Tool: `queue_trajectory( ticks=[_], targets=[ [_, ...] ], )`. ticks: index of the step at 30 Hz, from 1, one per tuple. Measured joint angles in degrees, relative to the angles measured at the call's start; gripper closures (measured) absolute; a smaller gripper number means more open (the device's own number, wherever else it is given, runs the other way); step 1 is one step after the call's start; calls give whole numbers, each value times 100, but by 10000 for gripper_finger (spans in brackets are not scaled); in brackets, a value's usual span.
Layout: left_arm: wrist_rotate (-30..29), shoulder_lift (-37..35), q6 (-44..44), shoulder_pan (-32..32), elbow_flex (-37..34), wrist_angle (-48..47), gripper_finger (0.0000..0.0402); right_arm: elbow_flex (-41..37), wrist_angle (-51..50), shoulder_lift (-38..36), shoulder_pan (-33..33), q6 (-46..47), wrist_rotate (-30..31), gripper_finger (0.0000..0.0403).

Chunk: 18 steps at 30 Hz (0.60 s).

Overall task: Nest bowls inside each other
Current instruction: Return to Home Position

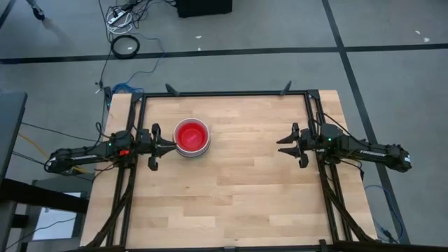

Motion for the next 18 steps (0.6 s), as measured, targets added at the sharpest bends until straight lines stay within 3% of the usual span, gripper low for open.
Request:
queue_trajectory(
  ticks=[9,18],
  targets=[
    [0,0,0,0,0,56,331,2,11,0,5,-360,-1439,248],
    [0,0,0,0,0,50,331,2,9,0,5,-511,-1339,249]
  ],
)
